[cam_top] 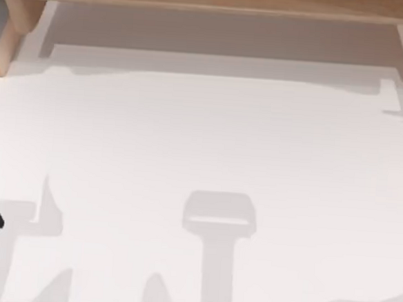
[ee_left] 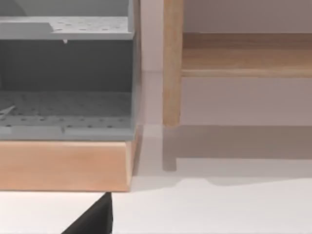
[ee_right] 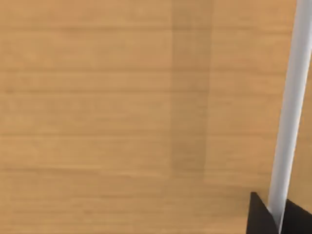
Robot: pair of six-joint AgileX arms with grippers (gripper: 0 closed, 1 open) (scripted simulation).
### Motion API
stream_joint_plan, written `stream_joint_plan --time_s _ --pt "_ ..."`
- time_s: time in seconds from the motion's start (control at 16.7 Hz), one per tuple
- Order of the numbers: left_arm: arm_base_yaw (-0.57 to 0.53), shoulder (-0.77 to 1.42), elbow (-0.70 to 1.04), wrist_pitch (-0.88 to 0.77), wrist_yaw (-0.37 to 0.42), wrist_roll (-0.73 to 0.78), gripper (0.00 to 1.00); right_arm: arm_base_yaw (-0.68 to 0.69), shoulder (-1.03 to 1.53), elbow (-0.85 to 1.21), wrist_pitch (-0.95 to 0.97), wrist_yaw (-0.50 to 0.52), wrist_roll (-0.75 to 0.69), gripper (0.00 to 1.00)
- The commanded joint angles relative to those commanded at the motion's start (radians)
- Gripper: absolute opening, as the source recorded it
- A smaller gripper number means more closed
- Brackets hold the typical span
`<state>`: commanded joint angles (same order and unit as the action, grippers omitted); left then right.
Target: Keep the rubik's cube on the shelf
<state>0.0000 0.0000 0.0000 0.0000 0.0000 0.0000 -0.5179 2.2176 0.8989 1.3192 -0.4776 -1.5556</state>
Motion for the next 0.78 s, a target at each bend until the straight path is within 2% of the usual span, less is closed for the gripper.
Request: stream_joint_plan --time_s 0.36,0.78 --pt "0.000 0.000 0.000 0.000 0.000 0.000 1.00 -0.069 -0.078 -0.194 0.114 -0.071 0.003 0.00" --pt "0.000 0.000 0.000 0.000 0.000 0.000 1.00 -0.098 -0.094 -0.238 0.153 -0.102 0.001 0.00"
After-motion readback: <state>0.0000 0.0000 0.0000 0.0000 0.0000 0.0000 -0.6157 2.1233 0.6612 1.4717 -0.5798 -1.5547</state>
